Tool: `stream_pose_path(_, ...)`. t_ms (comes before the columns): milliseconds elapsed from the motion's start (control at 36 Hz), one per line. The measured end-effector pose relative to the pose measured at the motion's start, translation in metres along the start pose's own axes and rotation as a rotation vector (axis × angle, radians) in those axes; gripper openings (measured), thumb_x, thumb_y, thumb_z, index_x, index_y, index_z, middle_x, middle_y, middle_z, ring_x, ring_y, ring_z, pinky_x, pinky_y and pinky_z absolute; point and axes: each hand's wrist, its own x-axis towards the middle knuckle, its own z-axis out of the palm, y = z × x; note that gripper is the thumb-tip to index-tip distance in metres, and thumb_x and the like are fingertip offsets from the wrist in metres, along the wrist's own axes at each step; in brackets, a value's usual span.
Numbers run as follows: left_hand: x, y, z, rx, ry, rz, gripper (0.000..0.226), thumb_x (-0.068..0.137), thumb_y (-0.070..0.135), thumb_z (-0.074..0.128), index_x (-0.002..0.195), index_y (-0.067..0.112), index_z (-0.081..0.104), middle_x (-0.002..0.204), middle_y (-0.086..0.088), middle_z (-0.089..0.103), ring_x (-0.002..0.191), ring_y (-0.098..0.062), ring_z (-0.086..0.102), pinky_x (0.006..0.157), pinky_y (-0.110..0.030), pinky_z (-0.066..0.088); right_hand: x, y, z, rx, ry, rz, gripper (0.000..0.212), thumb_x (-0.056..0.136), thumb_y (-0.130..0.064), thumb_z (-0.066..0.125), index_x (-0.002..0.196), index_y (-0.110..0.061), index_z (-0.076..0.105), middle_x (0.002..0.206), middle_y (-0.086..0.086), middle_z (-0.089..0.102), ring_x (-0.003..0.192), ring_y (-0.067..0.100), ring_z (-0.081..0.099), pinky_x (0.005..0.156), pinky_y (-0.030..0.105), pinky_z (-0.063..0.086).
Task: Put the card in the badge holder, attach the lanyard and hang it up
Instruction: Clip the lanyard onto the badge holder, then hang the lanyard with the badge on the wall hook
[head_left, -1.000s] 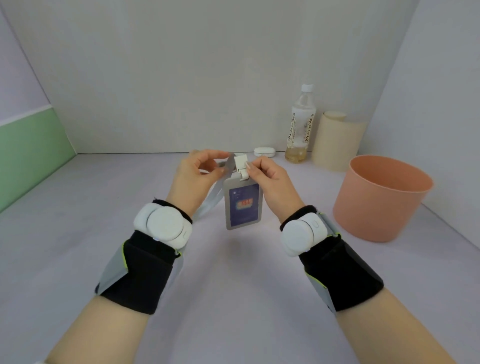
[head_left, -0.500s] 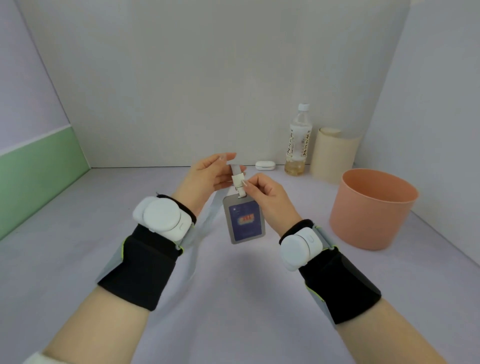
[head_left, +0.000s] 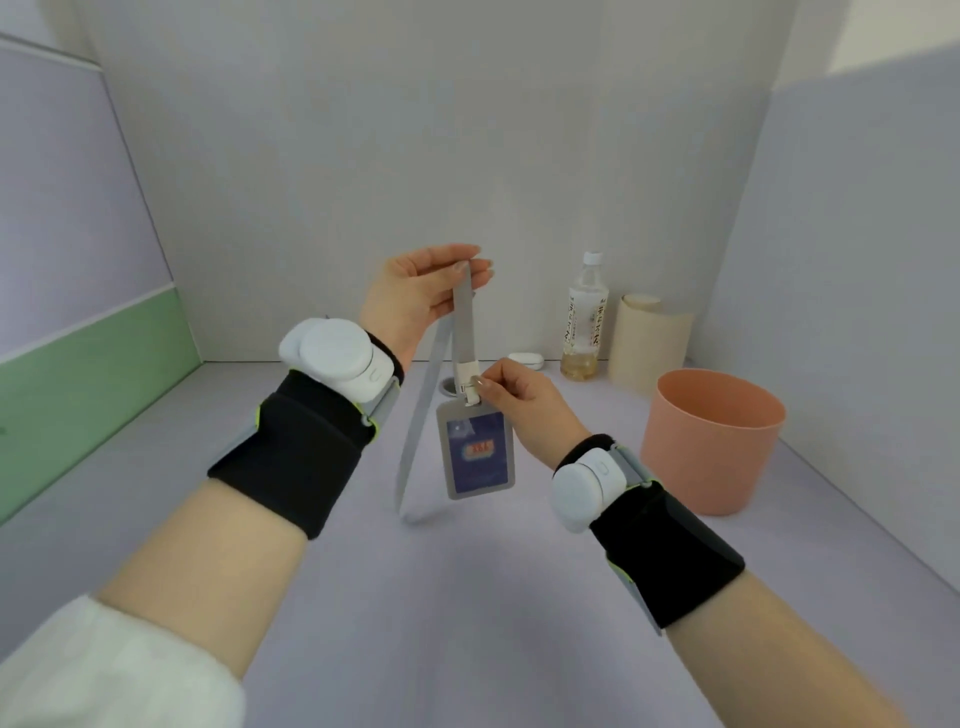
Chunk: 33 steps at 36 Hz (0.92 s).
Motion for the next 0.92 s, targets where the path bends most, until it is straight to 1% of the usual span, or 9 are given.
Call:
stream_pose_path(111,0.008,0.026,0.004,0.071,-0.014,0.041,0.023,0.089,0.001,0.049,0.111,0.002,0.058,0.097,-0.008,0.067,0.083,-0.01,0.069,0.086,-0.023,0.054,0.006,-0.017,-0.01,-0.097,-0.069,0.003,0.022,0.093,-0.021,0.049,0.071,-0.024,0.048,0.068,-0.009,0.05,0.062,0.005,0.043,0.06,0.011,0.036)
stream_pose_path(194,0.013,0.038,0.008,0.119,-0.036,0.07,0.022,0.089,0.001,0.05,0.109,0.001,0.059,0.096,-0.008,0.067,0.081,-0.009,0.069,0.084,-0.022,0.054,0.017,-0.035,-0.022,-0.074,-0.096,-0.008,0.005,0.089,-0.018,0.055,0.086,-0.018,0.058,0.077,-0.006,0.059,0.07,0.006,0.052,0.067,0.014,0.04)
stream_pose_path(250,0.016,0.043,0.011,0.143,-0.043,0.08,0.023,0.089,0.001,0.05,0.11,0.0,0.059,0.096,-0.008,0.067,0.08,-0.009,0.069,0.083,-0.021,0.054,0.028,-0.05,-0.03,-0.047,-0.078,-0.035,0.013,0.087,-0.017,0.058,0.099,-0.012,0.061,0.081,-0.007,0.061,0.072,0.002,0.057,0.068,0.009,0.042)
stream_pose_path(306,0.019,0.044,0.011,0.16,-0.048,0.094,0.023,0.089,0.001,0.049,0.11,0.0,0.059,0.096,-0.008,0.068,0.081,-0.009,0.069,0.083,-0.021,0.055,0.038,-0.067,-0.037,-0.046,-0.057,-0.075,0.019,0.087,-0.017,0.058,0.104,-0.01,0.062,0.079,-0.01,0.061,0.066,-0.007,0.058,0.061,0.001,0.041)
stream_pose_path(389,0.026,0.043,0.013,0.156,-0.037,0.113,0.024,0.089,0.0,0.049,0.111,-0.001,0.058,0.094,-0.006,0.067,0.079,-0.007,0.068,0.08,-0.021,0.055,0.054,-0.088,-0.043,-0.012,-0.026,-0.131,0.017,0.087,-0.016,0.058,0.098,-0.006,0.065,0.064,-0.015,0.065,0.054,-0.011,0.057,0.053,0.002,0.04)
stream_pose_path(500,0.037,0.037,0.013,0.125,0.003,0.163,0.023,0.089,0.001,0.049,0.11,0.001,0.059,0.093,-0.002,0.068,0.083,-0.006,0.067,0.082,-0.021,0.054,0.075,-0.1,-0.044,0.059,-0.003,-0.173,0.02,0.086,-0.013,0.059,0.091,0.005,0.066,0.049,-0.015,0.065,0.052,-0.006,0.061,0.049,0.003,0.039)
stream_pose_path(611,0.049,0.03,0.011,0.097,0.014,0.188,0.019,0.091,0.005,0.048,0.101,0.014,0.062,0.098,-0.001,0.068,0.085,-0.006,0.066,0.076,-0.022,0.053,0.095,-0.101,-0.042,0.075,0.001,-0.2,0.015,0.088,-0.013,0.056,0.075,-0.013,0.064,0.048,-0.015,0.066,0.054,-0.005,0.063,0.049,0.004,0.039)
stream_pose_path(750,0.085,0.013,0.0,0.058,0.03,0.165,0.019,0.092,0.009,0.048,0.102,0.015,0.062,0.097,-0.001,0.069,0.085,-0.008,0.066,0.063,-0.023,0.052,0.132,-0.083,-0.042,0.076,-0.018,-0.218,0.016,0.086,-0.016,0.059,0.072,-0.017,0.066,0.054,-0.013,0.068,0.06,0.001,0.067,0.056,0.009,0.046)
stream_pose_path(917,0.13,0.004,-0.009,0.023,0.067,0.132,0.018,0.091,0.008,0.049,0.102,0.009,0.063,0.093,-0.003,0.069,0.087,-0.008,0.067,0.077,-0.021,0.054,0.175,-0.062,-0.049,0.081,-0.134,-0.171,0.011,0.084,-0.021,0.062,0.078,-0.014,0.068,0.06,-0.011,0.07,0.063,0.002,0.068,0.056,0.007,0.044)
